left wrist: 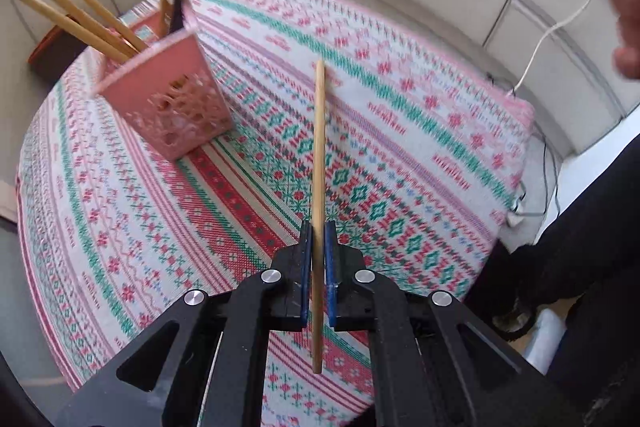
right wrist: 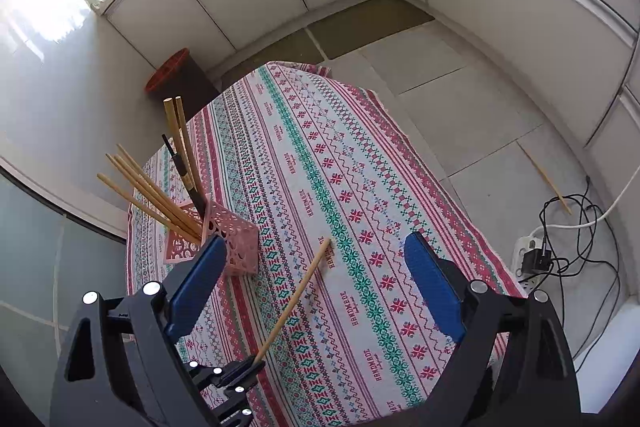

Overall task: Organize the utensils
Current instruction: 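Grasp the last bamboo stick on the cloth with the left gripper, then lower the held stick into the pink basket and open the left gripper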

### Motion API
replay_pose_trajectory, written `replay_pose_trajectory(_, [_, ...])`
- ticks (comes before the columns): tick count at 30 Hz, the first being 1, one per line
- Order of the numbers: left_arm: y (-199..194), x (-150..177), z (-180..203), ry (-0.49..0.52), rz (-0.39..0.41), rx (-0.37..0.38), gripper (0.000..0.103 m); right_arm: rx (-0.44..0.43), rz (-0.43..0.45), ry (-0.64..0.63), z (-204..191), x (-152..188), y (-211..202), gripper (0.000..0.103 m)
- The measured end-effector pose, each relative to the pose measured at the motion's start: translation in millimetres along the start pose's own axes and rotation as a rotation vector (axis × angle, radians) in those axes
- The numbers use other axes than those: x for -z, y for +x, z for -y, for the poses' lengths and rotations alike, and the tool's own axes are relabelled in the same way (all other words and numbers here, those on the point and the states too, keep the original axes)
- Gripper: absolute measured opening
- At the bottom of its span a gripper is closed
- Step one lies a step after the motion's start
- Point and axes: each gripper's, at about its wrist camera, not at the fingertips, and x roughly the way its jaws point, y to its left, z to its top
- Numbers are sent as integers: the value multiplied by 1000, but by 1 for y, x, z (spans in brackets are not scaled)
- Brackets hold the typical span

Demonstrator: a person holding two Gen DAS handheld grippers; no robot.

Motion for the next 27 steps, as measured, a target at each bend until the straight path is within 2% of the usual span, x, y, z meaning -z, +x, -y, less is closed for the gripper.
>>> replay_pose_trajectory(5, [-65,0,-7,-81,186,-12,5,-5,31,-43,-8,6,-12,88])
replay_pose_trajectory(9, [-104,-5,-16,-147,324,-44,5,-13,19,-48,-8,13,-13,88])
replay_pose_trajectory(13, [-119,-7,-22,-200,380,-66,5,-26,22,-78,-12,19,-13,88])
replay_pose_trajectory(17, [-131,-2,-34,-252,421,-78,5,-34,58,-162,-29,26,-18,88])
replay_pose_trajectory(24, [-177,-21,-56,-314,550,-93,5,89,210,-334,-58,39,-28,88])
replay_pose_trajectory(27, [-194,-40,-65,-309,611,-123,5,97,224,-377,-64,40,-25,88])
